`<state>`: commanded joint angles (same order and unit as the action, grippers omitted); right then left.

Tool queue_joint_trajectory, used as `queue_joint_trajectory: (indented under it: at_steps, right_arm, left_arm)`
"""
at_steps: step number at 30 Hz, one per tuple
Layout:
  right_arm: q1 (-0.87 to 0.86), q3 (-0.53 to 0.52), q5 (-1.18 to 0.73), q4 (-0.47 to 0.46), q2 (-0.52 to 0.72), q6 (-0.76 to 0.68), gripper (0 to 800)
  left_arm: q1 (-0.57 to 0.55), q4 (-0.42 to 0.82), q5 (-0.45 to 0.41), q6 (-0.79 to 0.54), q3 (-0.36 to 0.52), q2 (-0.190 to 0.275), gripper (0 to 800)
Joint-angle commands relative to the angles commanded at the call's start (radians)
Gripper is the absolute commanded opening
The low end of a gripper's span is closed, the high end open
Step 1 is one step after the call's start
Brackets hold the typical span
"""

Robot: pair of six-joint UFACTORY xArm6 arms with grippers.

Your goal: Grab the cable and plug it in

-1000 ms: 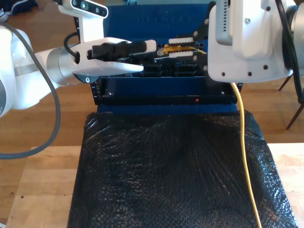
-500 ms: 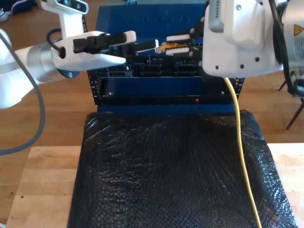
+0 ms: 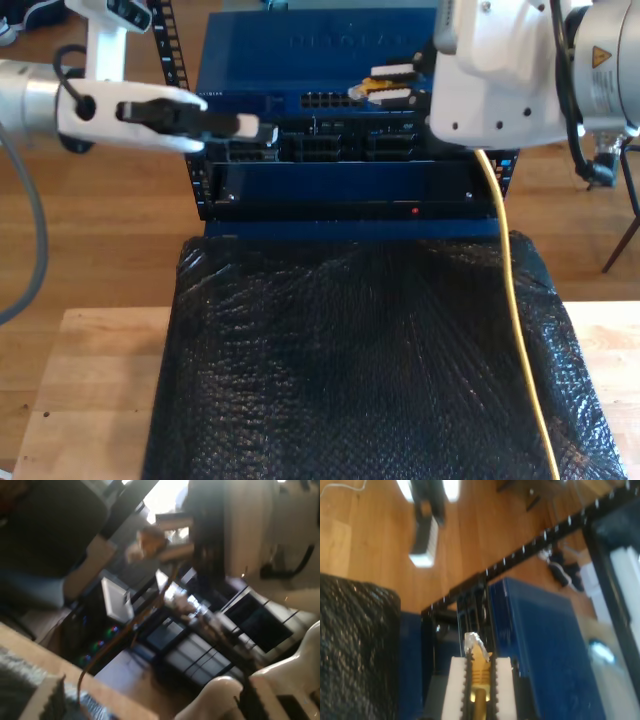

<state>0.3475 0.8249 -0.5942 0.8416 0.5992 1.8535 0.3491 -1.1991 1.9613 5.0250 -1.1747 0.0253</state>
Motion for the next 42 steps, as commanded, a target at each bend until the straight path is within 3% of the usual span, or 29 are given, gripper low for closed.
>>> queue_joint_trajectory:
  at_steps: [4,13,20,36,42]
  right_arm:
    - [-0.048,-0.002,0.009,0.000,-0.023,-0.002,3]
    - [-0.058,-0.012,0.054,-0.009,-0.068,-0.002,3]
    - [-0.077,-0.014,0.107,-0.025,-0.130,-0.002,3]
    - [-0.083,-0.055,0.255,-0.097,-0.209,-0.002,3]
    - [-0.083,-0.069,0.301,-0.118,-0.233,-0.002,3]
  left_arm:
    - [0.003,0.147,-0.035,-0.017,-0.012,0.032,799]
    - [0.017,0.408,-0.097,-0.114,-0.014,0.049,799]
    - [0.023,0.620,-0.160,-0.224,-0.006,0.112,799]
    - [0.149,0.821,-0.158,-0.575,0.143,0.175,800]
    - [0.265,0.901,-0.158,-0.710,0.180,0.180,800]
